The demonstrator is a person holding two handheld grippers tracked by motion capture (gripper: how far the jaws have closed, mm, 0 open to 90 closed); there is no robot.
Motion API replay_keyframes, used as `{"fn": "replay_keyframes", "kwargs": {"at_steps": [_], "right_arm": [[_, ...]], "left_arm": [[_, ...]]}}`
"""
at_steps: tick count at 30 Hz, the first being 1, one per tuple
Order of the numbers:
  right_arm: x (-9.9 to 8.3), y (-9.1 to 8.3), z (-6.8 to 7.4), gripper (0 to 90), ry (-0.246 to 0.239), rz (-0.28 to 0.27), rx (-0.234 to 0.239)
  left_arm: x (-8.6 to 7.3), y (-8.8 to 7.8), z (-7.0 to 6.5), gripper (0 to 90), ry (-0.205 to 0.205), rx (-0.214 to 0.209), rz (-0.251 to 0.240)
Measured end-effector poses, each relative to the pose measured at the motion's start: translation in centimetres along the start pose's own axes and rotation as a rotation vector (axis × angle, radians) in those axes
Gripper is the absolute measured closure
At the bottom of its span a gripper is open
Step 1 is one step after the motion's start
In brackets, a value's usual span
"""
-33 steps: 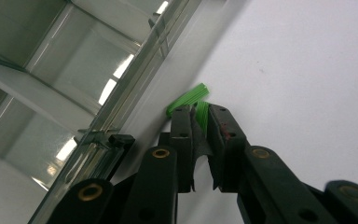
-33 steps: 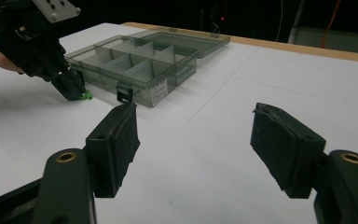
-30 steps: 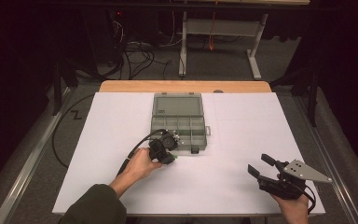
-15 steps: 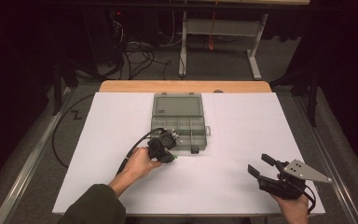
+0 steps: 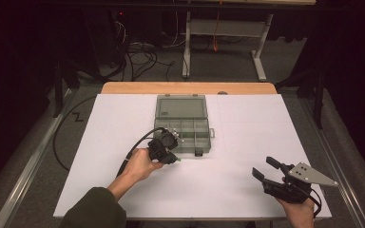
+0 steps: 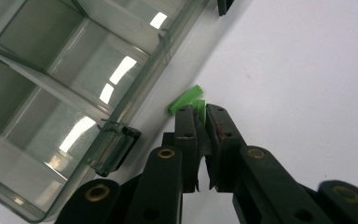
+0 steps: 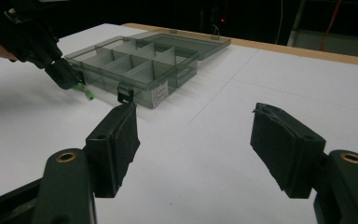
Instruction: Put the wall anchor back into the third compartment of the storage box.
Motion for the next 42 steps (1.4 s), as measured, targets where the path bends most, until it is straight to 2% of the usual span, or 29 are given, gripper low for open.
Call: {"fn": "replay_keyframes", "kwargs": {"at_steps": [5, 19, 42], "right_arm": [[0.0, 0.0, 0.0, 33.8, 0.003, -0.002, 0.000], [0.0, 0.0, 0.0, 33.8, 0.001, 0.000, 0.002], [0.0, 0.0, 0.0, 33.8, -0.002, -0.001, 0.004]], "left_arm": [[0.1, -0.2, 0.0, 83.4, -0.012, -0.015, -0.001], [0.5, -1.1, 0.2, 83.4, -0.010, -0.025, -0.020], [2.1, -2.8, 0.8, 83.4, -0.009, -0.028, -0.037]]}}
Point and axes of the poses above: each handheld gripper's, and its own axes: y roughly forward along the jaws, x roughly out of its top, z roughly to its left, the point moved 6 cm from there along y, roughly forward along the jaws, and after that the axes turned 6 degrees about z, right-handed, at the moved point
